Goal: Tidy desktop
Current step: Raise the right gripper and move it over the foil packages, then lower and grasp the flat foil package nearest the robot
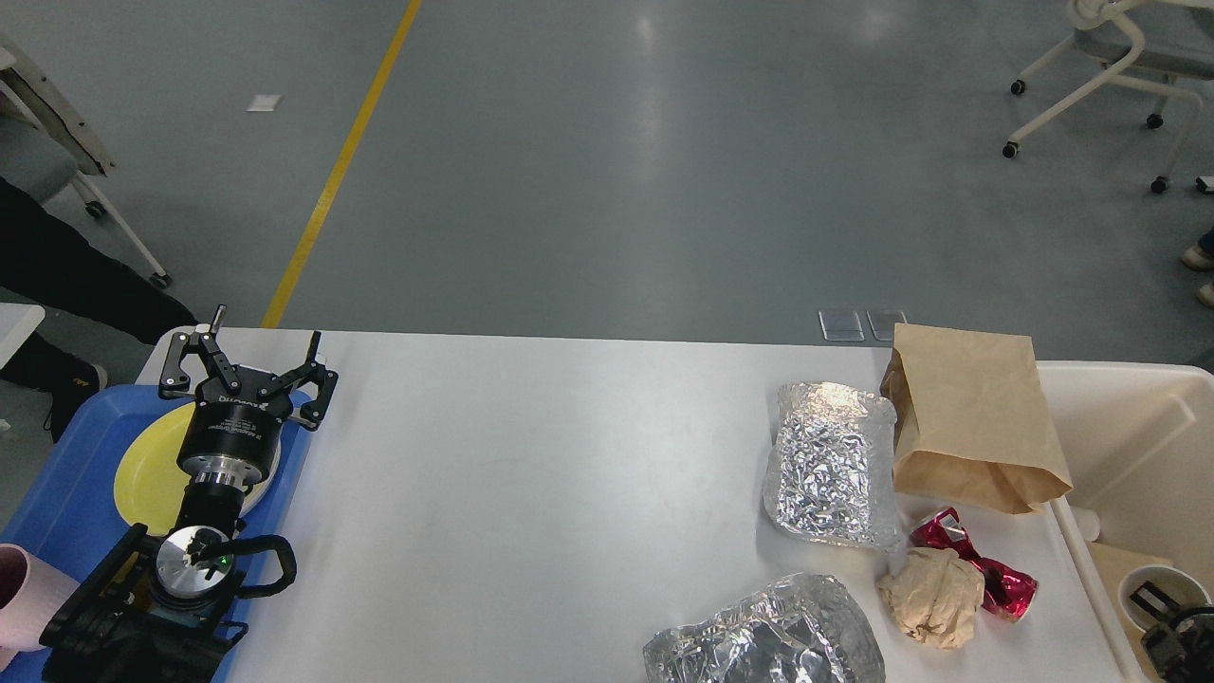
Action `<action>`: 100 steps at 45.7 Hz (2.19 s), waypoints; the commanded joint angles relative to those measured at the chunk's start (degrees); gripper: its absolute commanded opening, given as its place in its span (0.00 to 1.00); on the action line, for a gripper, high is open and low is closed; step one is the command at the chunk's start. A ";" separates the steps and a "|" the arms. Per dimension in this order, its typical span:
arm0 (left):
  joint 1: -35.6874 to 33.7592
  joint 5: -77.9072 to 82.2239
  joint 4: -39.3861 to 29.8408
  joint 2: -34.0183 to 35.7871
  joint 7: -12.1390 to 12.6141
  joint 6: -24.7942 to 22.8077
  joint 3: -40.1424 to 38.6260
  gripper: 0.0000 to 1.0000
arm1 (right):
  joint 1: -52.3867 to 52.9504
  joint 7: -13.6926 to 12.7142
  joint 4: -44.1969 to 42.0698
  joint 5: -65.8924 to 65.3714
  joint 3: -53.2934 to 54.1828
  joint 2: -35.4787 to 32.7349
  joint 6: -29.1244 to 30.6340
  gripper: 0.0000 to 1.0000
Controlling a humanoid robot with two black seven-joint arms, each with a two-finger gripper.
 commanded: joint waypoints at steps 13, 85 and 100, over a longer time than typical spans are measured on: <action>0.01 0.01 0.03 0.00 0.00 0.00 0.00 0.96 | 0.42 0.35 0.35 -0.01 -0.20 -0.66 -2.71 1.00; 0.01 0.01 0.03 0.00 0.00 0.00 0.00 0.96 | 117.22 -2.99 91.83 -3.35 -29.73 4.87 47.82 1.00; -0.07 0.01 0.03 0.00 0.00 0.00 0.00 0.96 | 120.13 -1.94 95.98 -2.56 -29.81 5.75 43.78 1.00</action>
